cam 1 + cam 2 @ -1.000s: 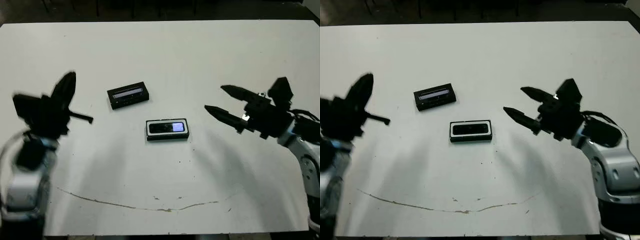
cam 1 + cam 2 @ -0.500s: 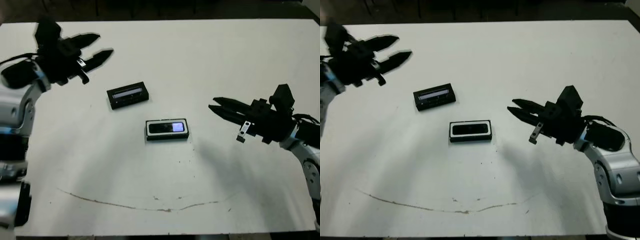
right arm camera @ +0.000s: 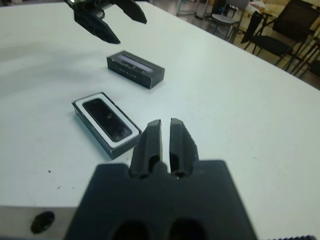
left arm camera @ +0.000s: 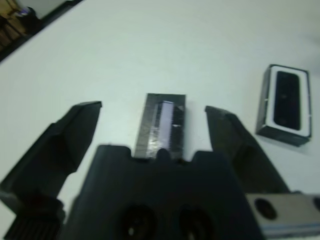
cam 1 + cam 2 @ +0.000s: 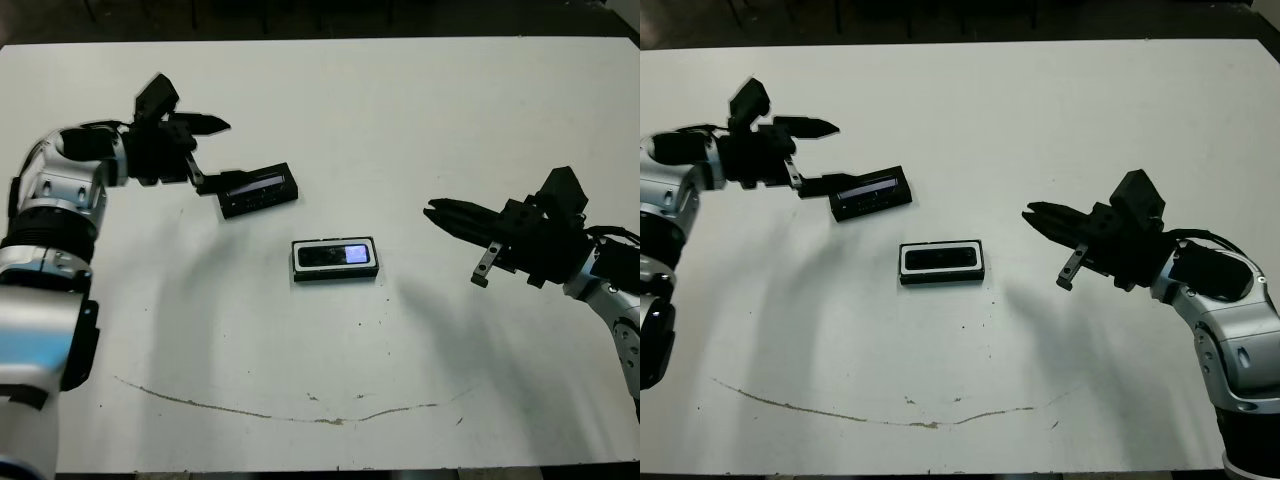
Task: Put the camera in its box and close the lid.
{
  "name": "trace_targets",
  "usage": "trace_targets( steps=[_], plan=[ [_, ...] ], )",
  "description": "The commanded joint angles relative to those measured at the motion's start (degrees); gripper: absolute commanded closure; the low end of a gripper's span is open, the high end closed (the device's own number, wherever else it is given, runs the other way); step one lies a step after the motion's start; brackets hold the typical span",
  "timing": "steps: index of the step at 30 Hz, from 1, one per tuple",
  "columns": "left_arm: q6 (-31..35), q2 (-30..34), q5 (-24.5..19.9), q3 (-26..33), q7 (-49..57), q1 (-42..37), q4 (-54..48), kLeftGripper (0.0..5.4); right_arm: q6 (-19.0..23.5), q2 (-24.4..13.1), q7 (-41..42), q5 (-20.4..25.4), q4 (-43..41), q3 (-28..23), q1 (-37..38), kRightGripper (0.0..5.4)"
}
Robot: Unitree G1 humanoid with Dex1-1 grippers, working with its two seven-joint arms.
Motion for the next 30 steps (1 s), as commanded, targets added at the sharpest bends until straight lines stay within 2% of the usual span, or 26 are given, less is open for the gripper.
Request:
trace_targets(
  steps=[1,12,15,18,22,26,30],
  plan=[
    [1.2,-0.9,0.7,0.8,-0.5,0.0,1.9,0.02,-1.2,-0.5,0.0,-0.7,0.5,0.6,1.7,5.40],
    [-3.6,-3.3,3.1,1.1,3.9,2.7,2.5,0.02,-1.4,0.0,1.1,1.8,2.6,0.0,3.2,5.40],
    [-5.1,-3.3,5.4,0.2,7.0,2.9,2.8,0.02,-0.5,0.2,1.8,3.6,3.9,-0.2,3.2,5.40],
    [-7.4,-3.2,8.1,-1.1,9.3,3.0,3.0,0.02,-2.4,0.8,4.2,5.4,6.6,-0.3,3.0,5.40],
    [-5.5,-3.6,9.7,-1.7,10.6,2.4,3.7,0.02,-6.1,1.1,6.3,5.2,10.0,-0.1,2.5,5.40],
    [-5.7,-3.5,12.6,-3.7,12.0,1.9,3.9,0.02,-5.2,1.1,6.7,6.7,10.3,-0.2,2.4,5.40],
    [-5.3,-3.5,14.0,-4.7,11.4,1.2,5.3,0.02,-5.4,0.1,6.3,5.8,9.5,0.0,2.7,5.40]
  ],
)
